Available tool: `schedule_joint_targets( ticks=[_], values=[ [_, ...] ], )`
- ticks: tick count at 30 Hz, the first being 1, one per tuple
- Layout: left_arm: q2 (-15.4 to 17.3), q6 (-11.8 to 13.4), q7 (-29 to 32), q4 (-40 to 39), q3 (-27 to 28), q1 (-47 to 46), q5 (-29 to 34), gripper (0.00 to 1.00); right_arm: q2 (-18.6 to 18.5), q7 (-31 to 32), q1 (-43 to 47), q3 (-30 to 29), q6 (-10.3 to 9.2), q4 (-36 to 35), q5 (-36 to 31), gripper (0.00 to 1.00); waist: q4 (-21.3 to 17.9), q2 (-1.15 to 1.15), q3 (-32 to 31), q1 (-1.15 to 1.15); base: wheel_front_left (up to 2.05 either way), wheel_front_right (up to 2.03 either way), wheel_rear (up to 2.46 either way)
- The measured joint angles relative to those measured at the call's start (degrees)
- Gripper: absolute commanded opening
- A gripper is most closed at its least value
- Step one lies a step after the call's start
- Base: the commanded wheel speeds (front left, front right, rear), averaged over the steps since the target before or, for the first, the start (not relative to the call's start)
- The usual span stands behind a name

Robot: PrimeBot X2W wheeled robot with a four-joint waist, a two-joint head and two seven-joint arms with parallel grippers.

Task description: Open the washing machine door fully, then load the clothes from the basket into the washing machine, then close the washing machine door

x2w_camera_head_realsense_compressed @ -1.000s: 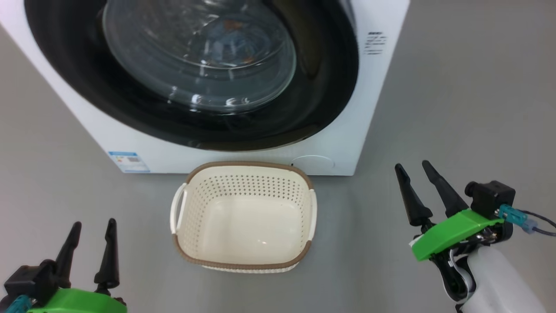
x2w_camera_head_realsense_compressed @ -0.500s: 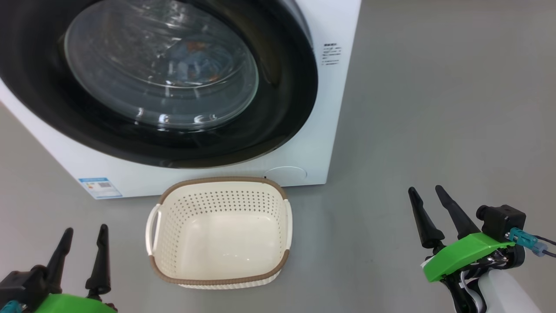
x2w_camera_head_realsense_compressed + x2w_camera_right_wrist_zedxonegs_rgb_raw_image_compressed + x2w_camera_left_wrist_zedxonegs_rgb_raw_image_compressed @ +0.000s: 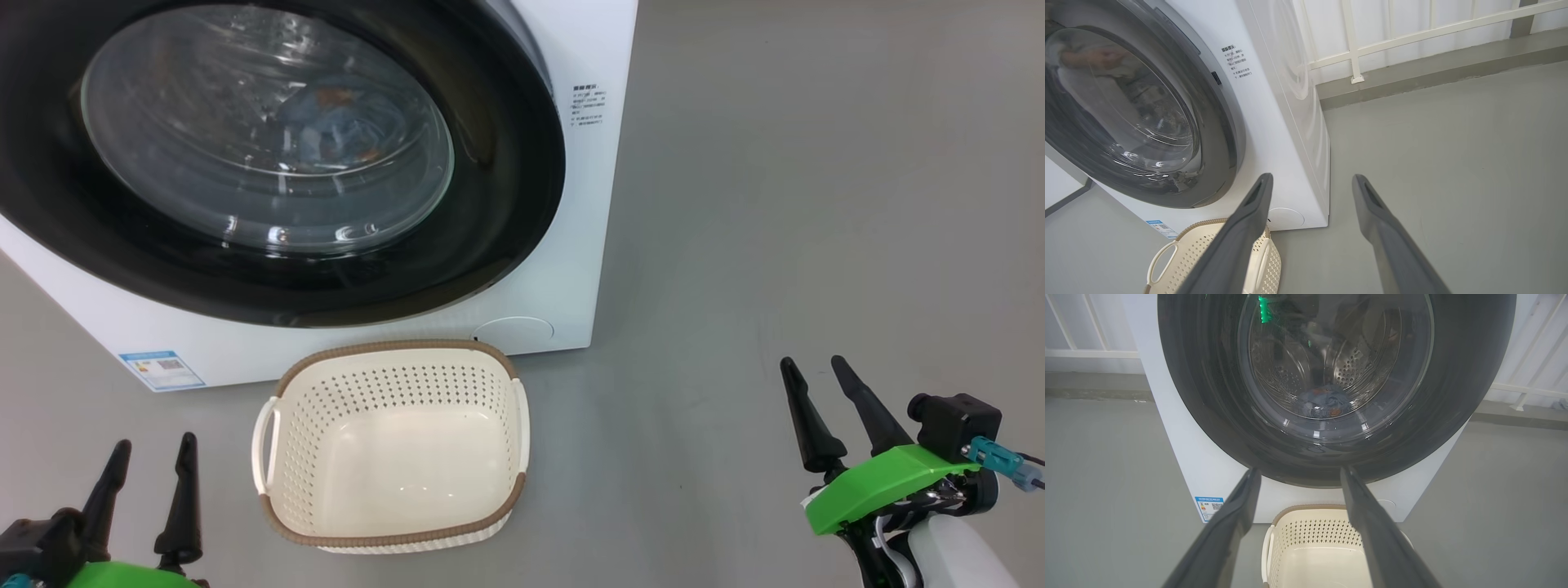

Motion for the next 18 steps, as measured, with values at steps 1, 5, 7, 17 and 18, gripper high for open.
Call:
schedule_joint_targets(
  ticks=[1,5,7,17,18],
  values=[
    [0.0,0.0,0.0,0.01,0.01,0.0,0.0,1.0,0.0,0.0,0.0,-0.08,0.0,0.0,0.0,1.0,-0.02,0.0,0.0,0.0,0.0,0.0,0.0],
    [-0.03,0.0,0.0,0.16,0.25,0.0,0.01,1.0,0.0,0.0,0.01,-0.3,0.0,-0.02,-0.02,1.0,-0.09,0.0,-0.07,0.0,0.0,0.0,0.0],
    [-0.05,0.0,0.0,0.19,0.32,0.0,0.01,1.0,0.01,0.0,0.01,-0.31,0.0,-0.02,-0.29,1.0,-0.09,0.0,-0.06,0.0,0.0,0.0,0.0],
    [-0.36,0.01,0.01,0.71,0.79,-0.01,0.0,0.0,0.22,0.0,0.01,-0.29,0.0,0.18,-0.32,0.0,0.09,0.0,0.18,0.0,0.0,0.0,0.0],
    [-0.82,0.01,0.01,1.29,0.62,0.07,0.0,0.0,0.48,0.01,0.08,-0.18,0.0,0.81,-0.32,0.0,0.09,0.0,0.19,0.0,0.0,0.0,0.0]
  ],
)
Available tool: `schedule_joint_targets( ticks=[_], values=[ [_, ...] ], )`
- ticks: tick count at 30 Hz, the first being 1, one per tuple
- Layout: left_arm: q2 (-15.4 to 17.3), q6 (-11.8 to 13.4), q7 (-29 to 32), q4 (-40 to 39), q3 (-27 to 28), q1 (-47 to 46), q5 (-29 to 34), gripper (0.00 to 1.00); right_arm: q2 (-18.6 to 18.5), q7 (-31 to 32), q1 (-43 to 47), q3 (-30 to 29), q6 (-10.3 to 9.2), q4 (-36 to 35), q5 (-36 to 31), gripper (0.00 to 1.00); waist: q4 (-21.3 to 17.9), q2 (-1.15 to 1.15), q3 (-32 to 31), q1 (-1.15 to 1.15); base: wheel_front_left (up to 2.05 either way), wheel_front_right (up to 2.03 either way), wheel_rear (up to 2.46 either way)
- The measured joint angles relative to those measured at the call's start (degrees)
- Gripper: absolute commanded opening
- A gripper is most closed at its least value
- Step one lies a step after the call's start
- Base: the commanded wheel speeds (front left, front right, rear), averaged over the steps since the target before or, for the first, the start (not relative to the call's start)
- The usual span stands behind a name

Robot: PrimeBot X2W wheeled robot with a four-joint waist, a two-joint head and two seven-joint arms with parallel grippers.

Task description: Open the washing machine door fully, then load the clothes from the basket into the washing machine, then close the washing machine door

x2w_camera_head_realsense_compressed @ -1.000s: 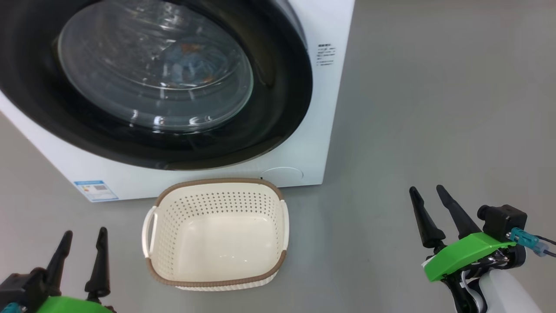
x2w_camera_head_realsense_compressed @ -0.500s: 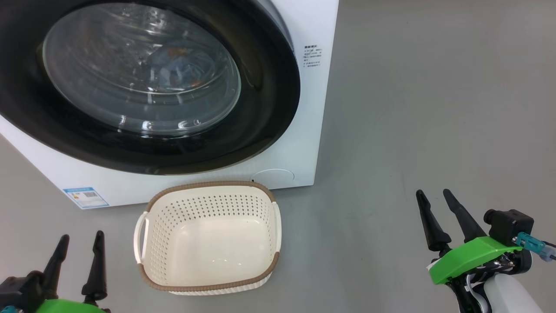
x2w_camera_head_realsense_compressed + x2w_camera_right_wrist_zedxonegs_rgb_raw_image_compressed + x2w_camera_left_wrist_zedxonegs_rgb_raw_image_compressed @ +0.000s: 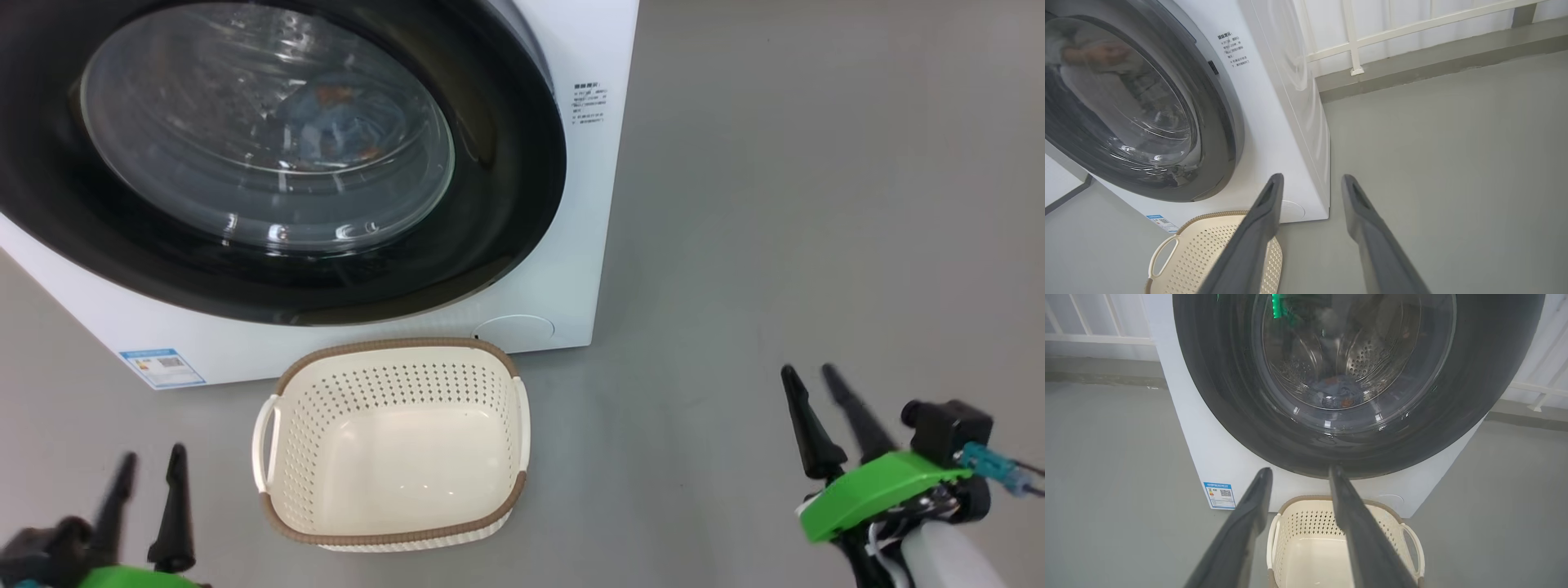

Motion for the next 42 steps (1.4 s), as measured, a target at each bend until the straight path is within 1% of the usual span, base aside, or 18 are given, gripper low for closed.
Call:
schedule_joint_targets(
  ticks=[3,5,10,14,42],
  values=[
    [-2.05,0.0,0.08,1.7,-0.71,0.51,-0.07,0.0,0.91,0.08,1.26,0.38,0.0,1.72,0.04,0.0,0.0,0.0,0.0,0.0,0.0,0.0,0.0],
    [-2.6,0.0,0.56,1.98,-0.88,1.05,-0.73,0.0,1.2,0.53,2.08,0.35,0.0,1.83,0.73,0.0,0.0,0.0,-0.07,0.0,0.0,0.0,0.0],
    [-2.61,0.0,1.3,2.0,-0.77,1.09,-3.7,0.0,1.45,1.11,2.14,-0.02,0.0,1.54,3.2,0.0,0.04,0.0,-0.49,0.04,0.0,0.0,0.0],
    [-2.82,0.0,1.96,2.0,-0.66,1.09,-5.73,0.0,1.63,1.9,2.14,-0.58,0.0,1.18,4.92,0.0,0.06,0.0,-0.56,0.01,0.0,0.0,0.0],
    [-4.39,0.01,6.57,1.98,0.24,1.03,-20.58,0.0,3.23,6.37,3.41,-3.54,0.0,-1.77,18.82,0.0,0.21,0.0,-1.77,0.01,0.0,0.0,0.0]
  ],
)
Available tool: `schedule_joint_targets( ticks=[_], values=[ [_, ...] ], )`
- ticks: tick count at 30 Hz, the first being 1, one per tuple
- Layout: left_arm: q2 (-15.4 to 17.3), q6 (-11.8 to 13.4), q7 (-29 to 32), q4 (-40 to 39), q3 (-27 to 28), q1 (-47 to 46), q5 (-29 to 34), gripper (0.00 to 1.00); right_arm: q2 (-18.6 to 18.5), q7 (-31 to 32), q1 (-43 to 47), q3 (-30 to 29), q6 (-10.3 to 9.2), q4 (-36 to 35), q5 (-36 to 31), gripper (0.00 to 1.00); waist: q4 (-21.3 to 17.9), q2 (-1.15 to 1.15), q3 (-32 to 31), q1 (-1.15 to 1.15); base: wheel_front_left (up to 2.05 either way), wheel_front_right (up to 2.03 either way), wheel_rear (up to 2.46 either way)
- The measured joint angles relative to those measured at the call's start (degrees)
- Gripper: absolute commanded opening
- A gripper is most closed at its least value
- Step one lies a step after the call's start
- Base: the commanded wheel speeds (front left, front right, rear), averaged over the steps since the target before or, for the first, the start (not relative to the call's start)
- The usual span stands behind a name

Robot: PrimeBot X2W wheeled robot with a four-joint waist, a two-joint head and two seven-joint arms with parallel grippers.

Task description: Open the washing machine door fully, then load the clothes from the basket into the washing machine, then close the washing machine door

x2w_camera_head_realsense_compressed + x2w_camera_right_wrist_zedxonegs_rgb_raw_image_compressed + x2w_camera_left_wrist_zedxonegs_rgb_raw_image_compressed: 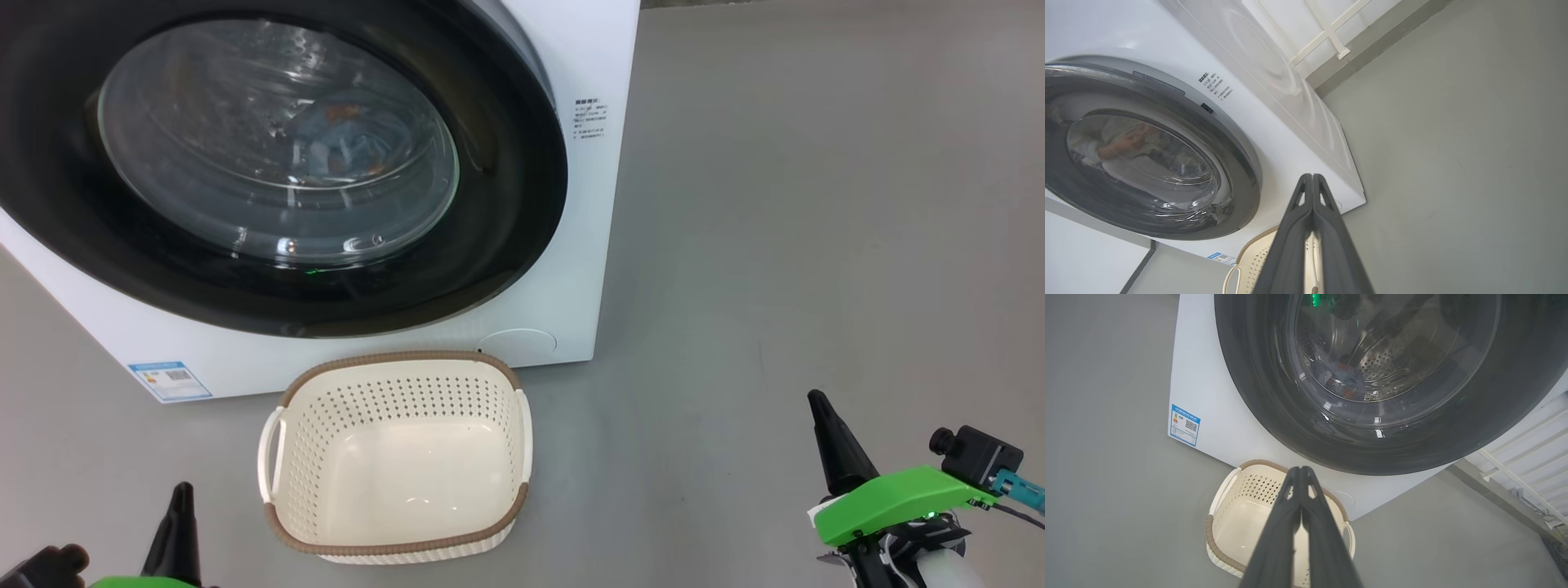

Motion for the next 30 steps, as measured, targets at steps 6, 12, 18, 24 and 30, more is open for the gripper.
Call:
schedule_joint_targets(
  ticks=[6,12,18,24,30],
  values=[
    [-0.46,0.0,0.77,-0.02,0.2,-0.05,-3.19,0.0,0.26,0.92,0.02,-0.89,0.0,-0.67,3.14,0.0,0.03,0.0,-0.27,0.0,0.0,0.0,0.0],
    [-0.89,0.0,1.87,-0.04,0.44,-0.37,-6.35,0.0,0.54,1.82,0.89,-1.55,0.0,-1.35,6.12,0.0,0.06,0.0,-0.55,0.0,0.0,0.0,0.0],
    [-1.41,0.04,3.07,-0.05,0.74,-0.42,-10.23,0.0,0.9,3.26,1.25,-2.23,-0.01,-2.1,9.56,0.0,0.1,0.0,-0.87,0.0,0.0,0.0,0.0],
    [-1.67,0.04,4.04,-0.09,0.9,-0.45,-13.39,0.0,1.12,4.21,1.35,-3.15,-0.01,-2.75,12.51,0.0,0.13,0.0,-1.14,0.0,0.0,0.0,0.0],
    [-2.14,0.04,5.01,-0.15,1.1,-0.53,-16.6,0.0,1.67,5.3,2.24,-3.66,-0.01,-3.3,15.4,0.0,0.16,0.0,-1.41,0.0,0.0,0.0,0.0]
  ],
)
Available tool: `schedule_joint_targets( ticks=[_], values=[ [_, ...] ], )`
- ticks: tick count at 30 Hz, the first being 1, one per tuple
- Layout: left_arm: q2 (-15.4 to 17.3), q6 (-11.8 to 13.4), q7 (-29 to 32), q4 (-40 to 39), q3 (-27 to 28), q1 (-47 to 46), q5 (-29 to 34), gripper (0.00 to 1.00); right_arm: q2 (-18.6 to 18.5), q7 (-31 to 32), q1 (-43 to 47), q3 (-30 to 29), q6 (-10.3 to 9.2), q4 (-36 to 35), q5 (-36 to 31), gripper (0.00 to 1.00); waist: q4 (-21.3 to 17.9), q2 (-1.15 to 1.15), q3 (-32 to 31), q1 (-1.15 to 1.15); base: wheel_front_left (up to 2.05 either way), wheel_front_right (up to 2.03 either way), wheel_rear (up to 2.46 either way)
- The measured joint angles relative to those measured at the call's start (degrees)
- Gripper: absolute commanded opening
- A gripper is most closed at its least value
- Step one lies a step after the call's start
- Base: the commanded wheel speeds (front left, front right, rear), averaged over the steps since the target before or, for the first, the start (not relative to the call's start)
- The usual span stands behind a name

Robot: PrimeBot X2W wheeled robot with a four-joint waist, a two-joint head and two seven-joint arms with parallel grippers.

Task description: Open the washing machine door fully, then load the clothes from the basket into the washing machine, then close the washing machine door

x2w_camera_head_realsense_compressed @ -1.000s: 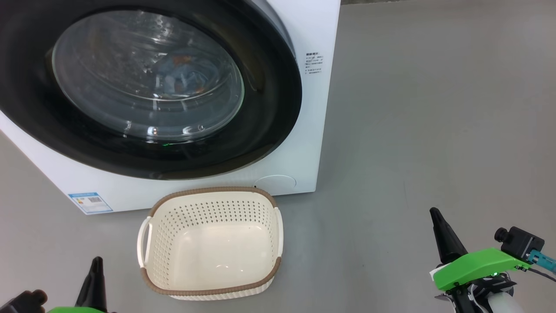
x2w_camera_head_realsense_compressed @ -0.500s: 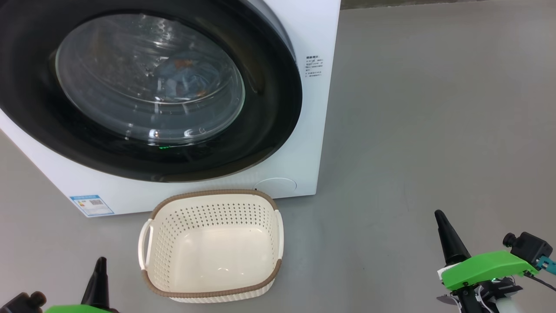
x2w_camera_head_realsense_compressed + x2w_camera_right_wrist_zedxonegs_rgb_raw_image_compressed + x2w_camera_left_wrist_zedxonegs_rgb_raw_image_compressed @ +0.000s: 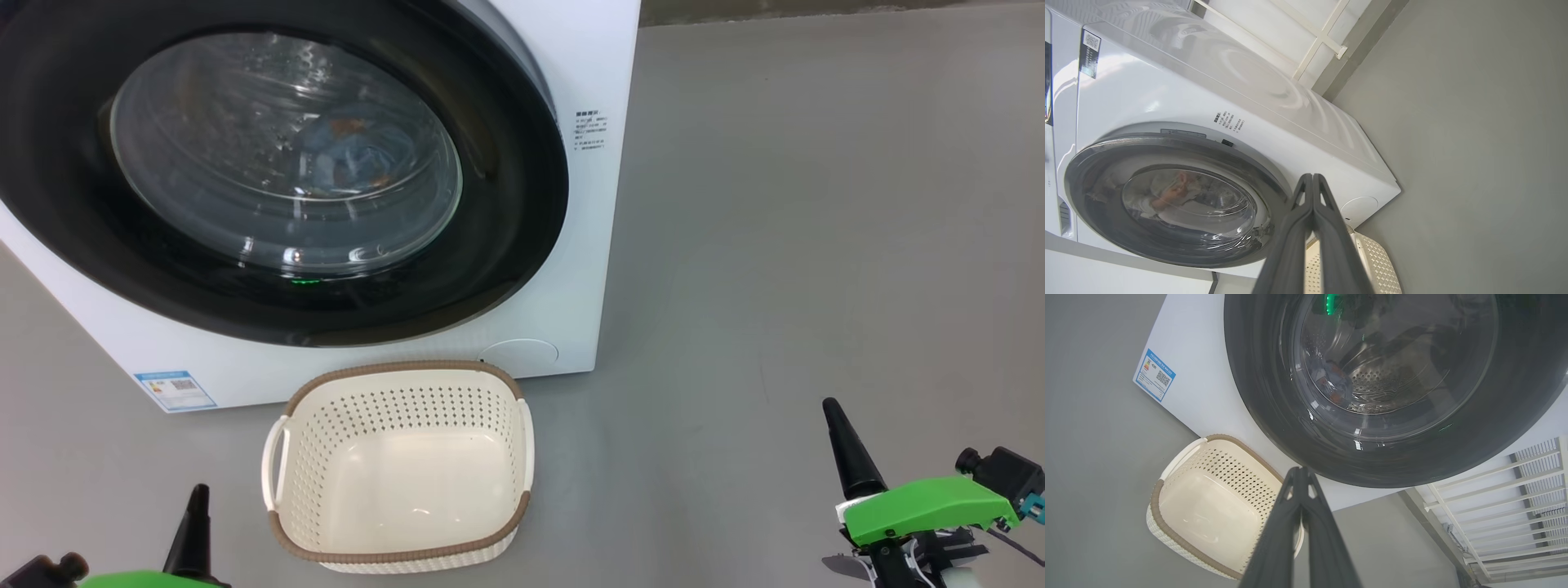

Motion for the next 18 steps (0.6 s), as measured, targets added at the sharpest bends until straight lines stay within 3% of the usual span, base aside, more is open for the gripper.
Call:
schedule_joint_targets(
  ticks=[18],
  values=[
    [-1.12,0.0,2.66,-0.16,0.66,-0.77,-10.07,0.0,0.93,2.8,1.14,-2.03,-0.01,-2.03,9.32,0.0,0.1,0.0,-0.82,0.0,0.0,0.0,0.0]
  ],
)
